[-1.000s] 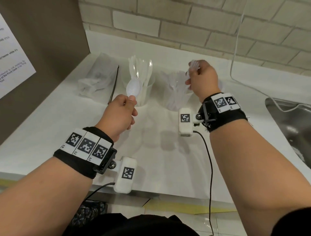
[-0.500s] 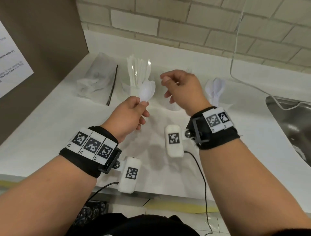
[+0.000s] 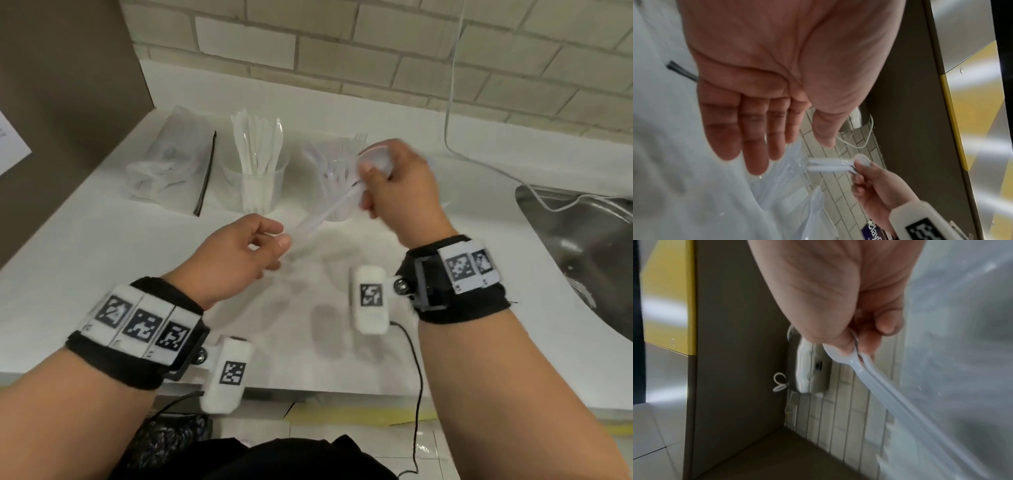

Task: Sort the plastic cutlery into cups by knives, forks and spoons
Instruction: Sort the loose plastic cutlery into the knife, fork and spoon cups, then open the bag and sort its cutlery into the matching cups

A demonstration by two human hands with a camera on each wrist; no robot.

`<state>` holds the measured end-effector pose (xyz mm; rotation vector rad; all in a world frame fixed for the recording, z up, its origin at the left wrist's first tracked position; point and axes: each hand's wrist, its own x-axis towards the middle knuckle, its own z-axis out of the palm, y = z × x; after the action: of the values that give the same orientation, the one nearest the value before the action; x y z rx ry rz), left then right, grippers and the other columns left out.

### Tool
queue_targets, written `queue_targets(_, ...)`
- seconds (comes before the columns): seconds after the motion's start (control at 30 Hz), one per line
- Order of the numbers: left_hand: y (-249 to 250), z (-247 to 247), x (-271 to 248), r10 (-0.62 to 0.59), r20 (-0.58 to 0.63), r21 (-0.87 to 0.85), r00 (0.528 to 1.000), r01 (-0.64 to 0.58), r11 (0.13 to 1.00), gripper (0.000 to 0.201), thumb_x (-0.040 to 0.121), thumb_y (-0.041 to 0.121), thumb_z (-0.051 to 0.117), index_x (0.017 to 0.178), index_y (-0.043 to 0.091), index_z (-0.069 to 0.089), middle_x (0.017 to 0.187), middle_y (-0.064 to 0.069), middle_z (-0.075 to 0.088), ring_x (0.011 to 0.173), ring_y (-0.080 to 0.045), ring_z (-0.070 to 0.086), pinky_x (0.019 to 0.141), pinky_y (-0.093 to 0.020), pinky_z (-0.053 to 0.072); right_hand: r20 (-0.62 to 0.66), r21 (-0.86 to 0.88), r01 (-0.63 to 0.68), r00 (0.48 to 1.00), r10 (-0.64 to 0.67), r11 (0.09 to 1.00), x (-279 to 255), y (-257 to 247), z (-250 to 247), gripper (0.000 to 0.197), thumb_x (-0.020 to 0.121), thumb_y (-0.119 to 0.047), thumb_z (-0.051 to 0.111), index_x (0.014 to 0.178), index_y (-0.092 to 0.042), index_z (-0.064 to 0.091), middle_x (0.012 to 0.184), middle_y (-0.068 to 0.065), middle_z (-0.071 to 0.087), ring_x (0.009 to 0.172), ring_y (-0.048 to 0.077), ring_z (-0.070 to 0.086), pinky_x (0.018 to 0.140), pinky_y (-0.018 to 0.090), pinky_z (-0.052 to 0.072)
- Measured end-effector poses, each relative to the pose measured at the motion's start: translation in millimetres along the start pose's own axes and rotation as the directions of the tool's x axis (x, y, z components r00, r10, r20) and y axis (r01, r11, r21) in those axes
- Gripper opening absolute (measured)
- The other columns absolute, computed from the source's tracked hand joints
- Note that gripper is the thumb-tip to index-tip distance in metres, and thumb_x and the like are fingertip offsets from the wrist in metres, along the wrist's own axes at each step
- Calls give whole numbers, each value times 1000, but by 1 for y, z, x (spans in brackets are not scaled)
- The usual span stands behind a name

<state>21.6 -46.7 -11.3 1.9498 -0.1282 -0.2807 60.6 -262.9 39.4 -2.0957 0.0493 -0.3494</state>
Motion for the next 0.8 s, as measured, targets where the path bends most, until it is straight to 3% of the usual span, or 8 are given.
queue_targets(0.1, -17, -25, -19, -35, 90, 125, 995, 24, 992, 23, 86, 39, 61, 104, 26, 63, 98, 4, 70, 79, -6, 71, 81, -40, 57, -283, -157, 55, 954, -99, 986, 24, 8, -48, 19, 91, -16, 46, 108, -17, 54, 74, 6, 62, 55, 18, 64, 59, 38, 54)
queue_targets(0.17, -30, -48, -39, -80, 171, 158, 982, 53, 986, 43, 69, 63, 65, 95, 28, 69, 93, 4, 73, 77, -9, 71, 76, -35, 58, -401, -267, 66, 900, -173, 961, 36, 10, -75, 25, 89, -19, 41, 111, -14, 53, 88, 11, 66, 75, 31, 67, 70, 45, 55)
queue_targets(0.23, -45, -70, -58, -141, 167, 203, 976, 106, 973, 73, 43, 88, 61, 92, 35, 69, 89, 7, 74, 73, -11, 71, 67, -29, 57, -417, -359, 39, 887, -198, 932, 45, 16, -91, 28, 91, -18, 41, 116, -10, 52, 99, 14, 67, 89, 34, 65, 74, 33, 51)
queue_targets(0.33, -73, -98, -79, -229, 27, 160, 973, 222, 962, 83, 28, 95, 57, 89, 40, 70, 83, 5, 75, 65, -11, 69, 61, -30, 53, -328, -476, -92, 941, -79, 875, 55, 31, -91, 29, 95, -9, 38, 121, -4, 50, 111, 21, 64, 102, 34, 59, 69, 24, 36)
queue_targets(0.5, -94, -124, -102, -331, -69, 139, 941, 337, 931, 64, 45, 88, 58, 88, 41, 70, 86, 3, 74, 68, -17, 71, 65, -35, 56, -145, -763, -252, 964, 222, 596, 56, 47, -60, 43, 98, -29, 40, 135, -9, 45, 133, 24, 42, 122, 43, 41, 96, 48, 41)
queue_targets(0.63, -78, -127, -86, -255, -209, 162, 944, 291, 943, 35, 61, 73, 67, 86, 49, 67, 86, 18, 71, 76, -13, 72, 67, -39, 55, -211, -669, -20, 964, -164, 743, 53, 13, -16, 42, 92, -22, 49, 132, -11, 51, 132, 19, 43, 122, 38, 39, 98, 42, 37)
queue_targets(0.7, -66, -132, -62, -185, -264, 207, 947, 243, 948, 10, 82, 44, 68, 91, 48, 66, 90, 21, 68, 85, -17, 70, 74, -41, 56, -131, -555, 166, 950, -282, 815, 47, -14, 21, 35, 91, -20, 51, 124, -13, 58, 127, 14, 47, 120, 32, 42, 98, 32, 34)
queue_targets(0.8, -47, -138, -21, -100, -306, 348, 947, 210, 914, 13, 88, 36, 62, 101, 34, 65, 103, 16, 64, 84, -14, 63, 72, -29, 49, 72, -404, 356, 931, -359, 843, 34, -49, 85, 27, 91, -17, 50, 113, -12, 65, 118, 11, 54, 111, 27, 50, 93, 28, 40)
